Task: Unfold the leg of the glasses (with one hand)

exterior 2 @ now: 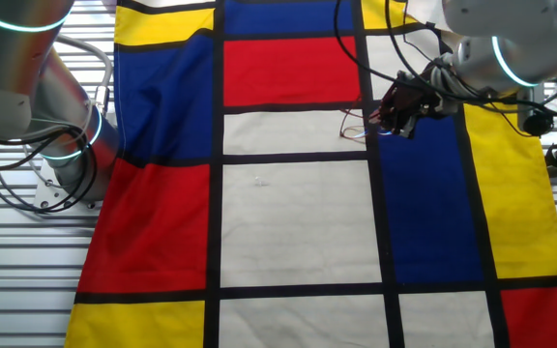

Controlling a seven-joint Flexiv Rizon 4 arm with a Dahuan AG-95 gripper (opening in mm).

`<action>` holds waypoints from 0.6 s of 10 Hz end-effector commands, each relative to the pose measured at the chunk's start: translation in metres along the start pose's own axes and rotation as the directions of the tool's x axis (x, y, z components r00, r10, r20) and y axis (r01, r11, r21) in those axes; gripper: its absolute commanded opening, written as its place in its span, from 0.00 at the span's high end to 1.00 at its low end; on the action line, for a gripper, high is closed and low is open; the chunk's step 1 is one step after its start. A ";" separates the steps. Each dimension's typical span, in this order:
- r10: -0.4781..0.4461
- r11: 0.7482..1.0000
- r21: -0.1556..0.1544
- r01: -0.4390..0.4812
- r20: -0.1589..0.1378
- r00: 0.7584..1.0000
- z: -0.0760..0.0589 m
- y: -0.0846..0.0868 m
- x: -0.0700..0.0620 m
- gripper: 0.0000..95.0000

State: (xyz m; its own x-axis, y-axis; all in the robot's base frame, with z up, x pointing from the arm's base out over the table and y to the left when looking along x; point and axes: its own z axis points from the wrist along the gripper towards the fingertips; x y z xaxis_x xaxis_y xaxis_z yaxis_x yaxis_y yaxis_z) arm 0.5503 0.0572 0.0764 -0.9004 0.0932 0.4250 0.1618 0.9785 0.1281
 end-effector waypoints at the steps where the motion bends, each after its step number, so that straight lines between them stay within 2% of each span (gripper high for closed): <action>1: -0.003 1.000 0.000 0.003 0.005 1.000 0.000 0.000 -0.001 1.00; 4: -0.002 1.000 0.000 0.002 0.022 1.000 -0.006 -0.002 -0.002 1.00; 6: -0.007 1.000 -0.004 0.007 0.049 0.999 -0.015 -0.005 -0.001 1.00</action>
State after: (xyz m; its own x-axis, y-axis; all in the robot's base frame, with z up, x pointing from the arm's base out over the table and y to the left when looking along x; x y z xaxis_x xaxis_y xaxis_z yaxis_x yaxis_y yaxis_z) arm 0.5571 0.0485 0.0889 -0.9195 0.0949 0.3815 0.1568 0.9784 0.1346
